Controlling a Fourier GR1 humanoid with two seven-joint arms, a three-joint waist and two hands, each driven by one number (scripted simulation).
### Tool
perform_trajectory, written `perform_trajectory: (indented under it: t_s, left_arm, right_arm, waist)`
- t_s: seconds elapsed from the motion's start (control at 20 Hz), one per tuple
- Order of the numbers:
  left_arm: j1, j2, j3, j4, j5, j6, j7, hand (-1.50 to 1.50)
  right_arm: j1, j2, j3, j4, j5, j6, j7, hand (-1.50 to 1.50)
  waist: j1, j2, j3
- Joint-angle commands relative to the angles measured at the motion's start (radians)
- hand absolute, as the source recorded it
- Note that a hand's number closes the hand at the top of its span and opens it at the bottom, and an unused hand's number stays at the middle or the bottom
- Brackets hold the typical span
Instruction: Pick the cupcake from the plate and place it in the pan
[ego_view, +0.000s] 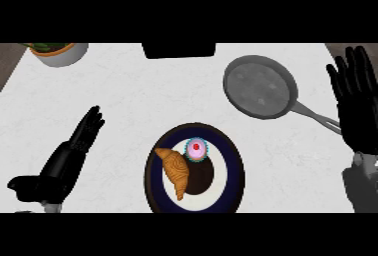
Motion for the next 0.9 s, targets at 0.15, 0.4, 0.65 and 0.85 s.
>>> perform_trajectory:
  t_s: [0.15,0.4,0.65,0.85]
  left_arm:
    - [-0.048,-0.064,-0.055,0.021,0.05,-0.046,0.064,0.0]
    - [-0.055,-0.118,-0.084,0.066,0.118,-0.071,0.133,0.0]
    - [-0.128,-0.174,-0.072,0.108,0.141,-0.043,0.205,0.0]
    - [-0.123,-0.17,-0.044,0.111,0.153,-0.038,0.211,0.0]
  right_arm:
    - [-0.184,-0.08,0.361,-0.055,0.215,0.234,-0.041,1.5]
    - [-0.343,-0.215,0.539,-0.065,0.577,0.3,-0.168,-1.5]
    - [-0.412,0.001,0.692,0.172,0.726,0.183,-0.409,-1.5]
    - [-0.512,-0.053,0.827,0.215,0.871,0.328,-0.247,-1.5]
  waist:
    - [0.143,0.02,-0.004]
    - [0.148,0.026,-0.004]
    - [0.114,0.022,0.008]
    - [0.088,0.003,0.004]
